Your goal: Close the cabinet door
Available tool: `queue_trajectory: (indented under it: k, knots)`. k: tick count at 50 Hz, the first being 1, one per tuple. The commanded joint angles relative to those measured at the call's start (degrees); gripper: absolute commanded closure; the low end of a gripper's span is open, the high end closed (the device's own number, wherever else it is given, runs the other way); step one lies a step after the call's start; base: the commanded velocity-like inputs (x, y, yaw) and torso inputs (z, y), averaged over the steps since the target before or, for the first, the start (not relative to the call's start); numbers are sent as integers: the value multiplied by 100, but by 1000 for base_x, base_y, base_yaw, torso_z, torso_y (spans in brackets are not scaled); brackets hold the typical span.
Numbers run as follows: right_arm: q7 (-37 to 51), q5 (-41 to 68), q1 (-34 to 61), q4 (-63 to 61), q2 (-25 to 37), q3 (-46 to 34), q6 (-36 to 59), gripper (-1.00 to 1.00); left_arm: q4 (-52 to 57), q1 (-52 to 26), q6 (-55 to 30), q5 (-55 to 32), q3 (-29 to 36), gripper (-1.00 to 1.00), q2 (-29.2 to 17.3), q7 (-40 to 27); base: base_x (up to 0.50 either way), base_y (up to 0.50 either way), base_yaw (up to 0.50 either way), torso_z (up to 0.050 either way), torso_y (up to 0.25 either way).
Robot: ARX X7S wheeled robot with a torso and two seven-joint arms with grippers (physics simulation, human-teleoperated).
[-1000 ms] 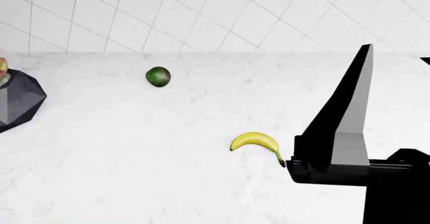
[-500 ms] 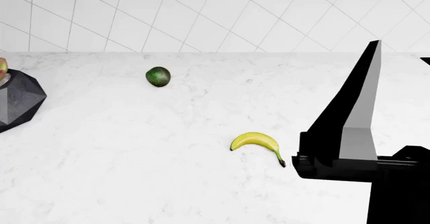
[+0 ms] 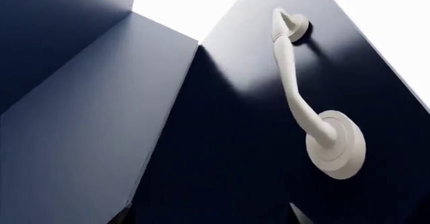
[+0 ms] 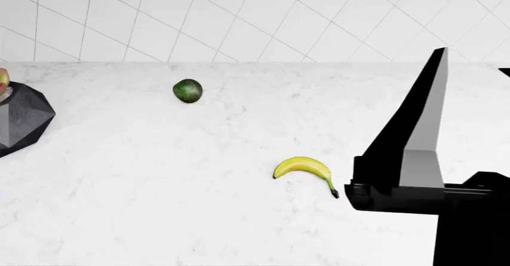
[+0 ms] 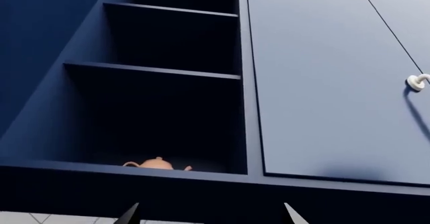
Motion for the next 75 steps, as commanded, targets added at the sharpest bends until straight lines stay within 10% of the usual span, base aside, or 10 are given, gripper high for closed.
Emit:
queue_trajectory:
  k: [1, 22, 75]
  knots:
    - [10, 23, -5, 2, 22, -14, 20, -100, -1624, -201, -389, -568, -111, -100, 1096, 514, 0, 0, 0, 11, 0]
    - [-34, 83, -357, -2, -21, 300, -361, -100, -3149, 107, -761, -379, -1, -100, 2623, 988, 0, 0, 0, 1, 0]
    - [1664, 1347, -5321, -2, -33, 3626, -4925, -100, -5101, 852, -656, -120, 22, -100, 6234, 1764, 0, 0, 0, 1, 0]
